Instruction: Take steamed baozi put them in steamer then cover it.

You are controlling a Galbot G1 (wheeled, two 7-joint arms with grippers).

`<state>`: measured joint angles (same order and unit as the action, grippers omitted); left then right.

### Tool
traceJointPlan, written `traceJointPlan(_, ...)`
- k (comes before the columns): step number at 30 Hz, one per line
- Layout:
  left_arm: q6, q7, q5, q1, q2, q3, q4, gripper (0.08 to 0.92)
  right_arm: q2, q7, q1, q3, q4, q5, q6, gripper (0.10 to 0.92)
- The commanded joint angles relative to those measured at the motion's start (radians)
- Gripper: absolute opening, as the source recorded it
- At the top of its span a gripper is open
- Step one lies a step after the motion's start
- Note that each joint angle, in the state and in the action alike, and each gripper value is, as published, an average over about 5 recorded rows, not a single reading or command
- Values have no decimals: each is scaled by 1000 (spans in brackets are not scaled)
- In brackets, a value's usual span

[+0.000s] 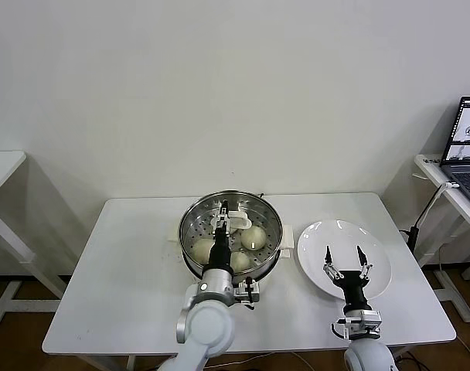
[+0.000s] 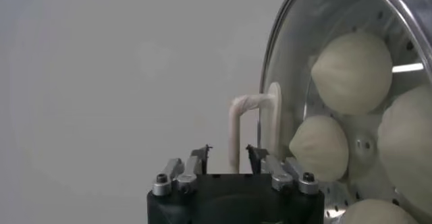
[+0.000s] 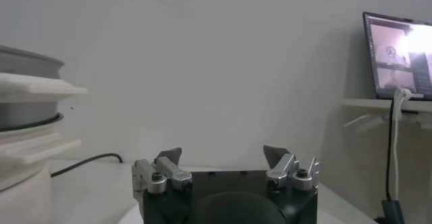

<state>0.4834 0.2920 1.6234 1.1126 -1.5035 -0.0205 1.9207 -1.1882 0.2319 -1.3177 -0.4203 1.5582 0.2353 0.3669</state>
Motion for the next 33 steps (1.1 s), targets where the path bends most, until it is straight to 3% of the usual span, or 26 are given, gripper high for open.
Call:
traceJointPlan(1,22,19,-153,106,130,-4,282,640,3,2,0,-12,10,3,-26,823)
traceJointPlan(5,22,13,-269,165,182,36,381,752,17,7,-7,-14,33,16,-86,823)
traceJointPlan(8,14,-43,-450,200,220,124,443,807,27,12,-16,-12,59,62,-110,823)
traceJointPlan(10,-3,-157,-661,213,224,208,460,819,30,6,-25,-16,82,98,-121,823)
traceJointPlan(14,-117,-463,-1226,204,193,412,397,822,29,-15,-48,-30,126,169,-134,823)
traceJointPlan(16,-195,-514,-1430,208,186,517,333,823,26,-23,-59,-37,140,187,-132,823)
traceJointPlan(19,-351,-509,-1607,225,190,627,211,823,22,-29,-76,-44,157,196,-131,823)
traceJointPlan(23,-528,-437,-1669,252,193,671,70,823,17,-30,-96,-52,173,198,-131,823)
traceJointPlan(27,-584,-364,-1700,293,187,675,15,823,15,-32,-116,-63,187,194,-133,823)
traceJointPlan(33,-629,-329,-1687,332,174,667,-7,823,9,-40,-122,-74,193,197,-135,823)
